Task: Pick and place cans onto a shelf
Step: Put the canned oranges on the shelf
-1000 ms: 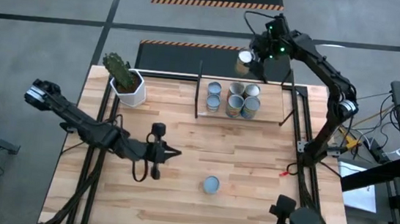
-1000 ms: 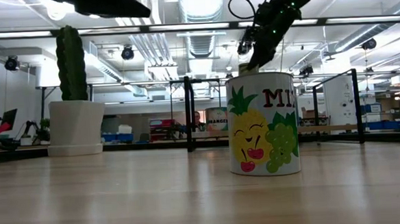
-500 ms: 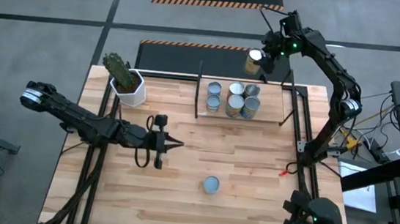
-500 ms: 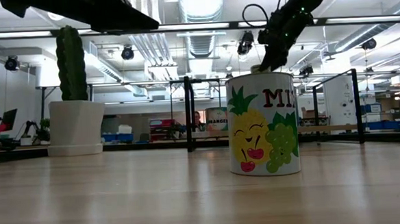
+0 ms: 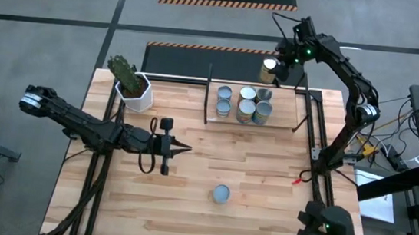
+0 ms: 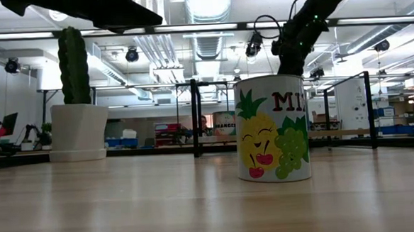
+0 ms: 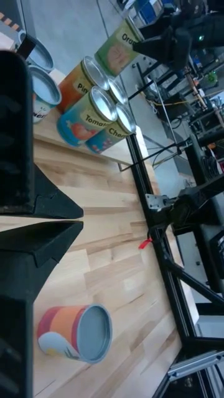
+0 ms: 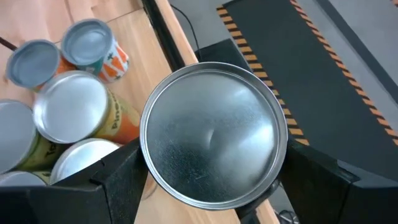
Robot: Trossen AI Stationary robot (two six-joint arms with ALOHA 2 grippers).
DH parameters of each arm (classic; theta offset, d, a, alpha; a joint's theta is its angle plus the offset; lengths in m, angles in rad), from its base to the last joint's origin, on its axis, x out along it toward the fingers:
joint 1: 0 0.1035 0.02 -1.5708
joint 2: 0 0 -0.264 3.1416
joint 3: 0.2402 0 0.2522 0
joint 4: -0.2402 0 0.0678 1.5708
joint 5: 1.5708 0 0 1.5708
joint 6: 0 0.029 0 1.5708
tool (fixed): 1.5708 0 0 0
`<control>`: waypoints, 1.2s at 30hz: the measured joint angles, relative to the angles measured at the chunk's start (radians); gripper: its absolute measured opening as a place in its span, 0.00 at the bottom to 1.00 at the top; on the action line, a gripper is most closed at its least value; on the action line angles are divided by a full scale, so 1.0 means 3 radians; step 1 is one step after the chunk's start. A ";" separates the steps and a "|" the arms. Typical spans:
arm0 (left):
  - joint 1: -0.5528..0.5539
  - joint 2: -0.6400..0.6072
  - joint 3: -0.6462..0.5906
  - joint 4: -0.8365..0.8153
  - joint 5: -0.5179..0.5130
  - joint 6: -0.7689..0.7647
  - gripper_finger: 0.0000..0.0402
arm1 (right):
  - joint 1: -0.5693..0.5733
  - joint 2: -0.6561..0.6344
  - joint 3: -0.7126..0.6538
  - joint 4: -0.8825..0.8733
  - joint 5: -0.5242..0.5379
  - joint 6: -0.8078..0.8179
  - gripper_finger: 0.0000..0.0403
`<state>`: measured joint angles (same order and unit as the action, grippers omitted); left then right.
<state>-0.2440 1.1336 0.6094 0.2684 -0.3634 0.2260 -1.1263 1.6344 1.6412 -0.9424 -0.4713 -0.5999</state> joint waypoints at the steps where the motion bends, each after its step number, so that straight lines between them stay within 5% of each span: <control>1: 0.0000 0.0000 0.0000 -0.0002 0.0000 0.0001 0.00 | -0.0002 0.0000 -0.0018 0.0018 0.0000 0.0002 0.75; 36: 0.0020 0.0006 -0.0008 -0.0006 -0.0004 0.0019 0.00 | 0.0444 0.0014 -0.0637 0.1048 0.0037 -0.0007 0.75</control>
<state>-0.2380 1.1355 0.6071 0.2665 -0.3645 0.2317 -0.9932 1.6386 1.4501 -0.6279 -0.4603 -0.6019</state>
